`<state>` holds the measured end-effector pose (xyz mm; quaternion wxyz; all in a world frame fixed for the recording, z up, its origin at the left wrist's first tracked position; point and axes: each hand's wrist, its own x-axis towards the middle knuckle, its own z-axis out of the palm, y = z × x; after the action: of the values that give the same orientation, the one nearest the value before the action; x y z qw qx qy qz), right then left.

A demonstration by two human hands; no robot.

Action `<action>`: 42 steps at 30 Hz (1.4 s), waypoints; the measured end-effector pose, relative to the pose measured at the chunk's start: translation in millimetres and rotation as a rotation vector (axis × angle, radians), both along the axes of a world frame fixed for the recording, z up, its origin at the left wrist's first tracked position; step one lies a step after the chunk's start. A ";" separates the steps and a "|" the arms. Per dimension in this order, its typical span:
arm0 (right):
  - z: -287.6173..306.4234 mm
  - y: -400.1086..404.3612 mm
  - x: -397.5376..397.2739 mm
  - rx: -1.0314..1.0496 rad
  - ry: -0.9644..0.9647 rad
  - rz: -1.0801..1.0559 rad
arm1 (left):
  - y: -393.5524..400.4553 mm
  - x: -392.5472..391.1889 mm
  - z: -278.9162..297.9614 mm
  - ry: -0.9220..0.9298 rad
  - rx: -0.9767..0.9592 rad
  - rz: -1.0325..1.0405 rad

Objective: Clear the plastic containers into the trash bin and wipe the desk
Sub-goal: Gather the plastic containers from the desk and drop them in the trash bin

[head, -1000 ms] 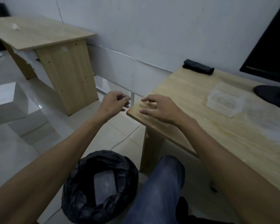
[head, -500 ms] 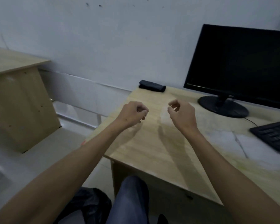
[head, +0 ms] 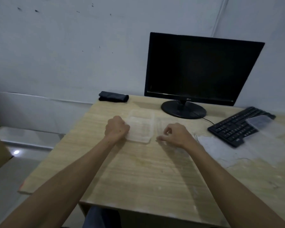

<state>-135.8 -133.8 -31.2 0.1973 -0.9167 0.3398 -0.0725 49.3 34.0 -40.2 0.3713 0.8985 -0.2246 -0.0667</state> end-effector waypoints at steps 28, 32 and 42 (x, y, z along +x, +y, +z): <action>13.1 -11.0 4.2 -0.084 -0.042 -0.209 | 1.1 17.1 15.4 0.393 -0.405 -0.085; 17.5 -24.1 -2.0 0.027 0.155 -0.280 | 0.9 16.9 14.6 0.391 -0.387 -0.086; 22.2 -33.5 -6.6 0.446 -0.101 -0.422 | -2.0 17.9 16.3 0.306 -0.366 -0.042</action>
<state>-142.4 -167.4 -9.0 0.3908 -0.7553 0.5198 -0.0808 67.2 32.0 -23.9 0.5561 0.7908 -0.1928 -0.1680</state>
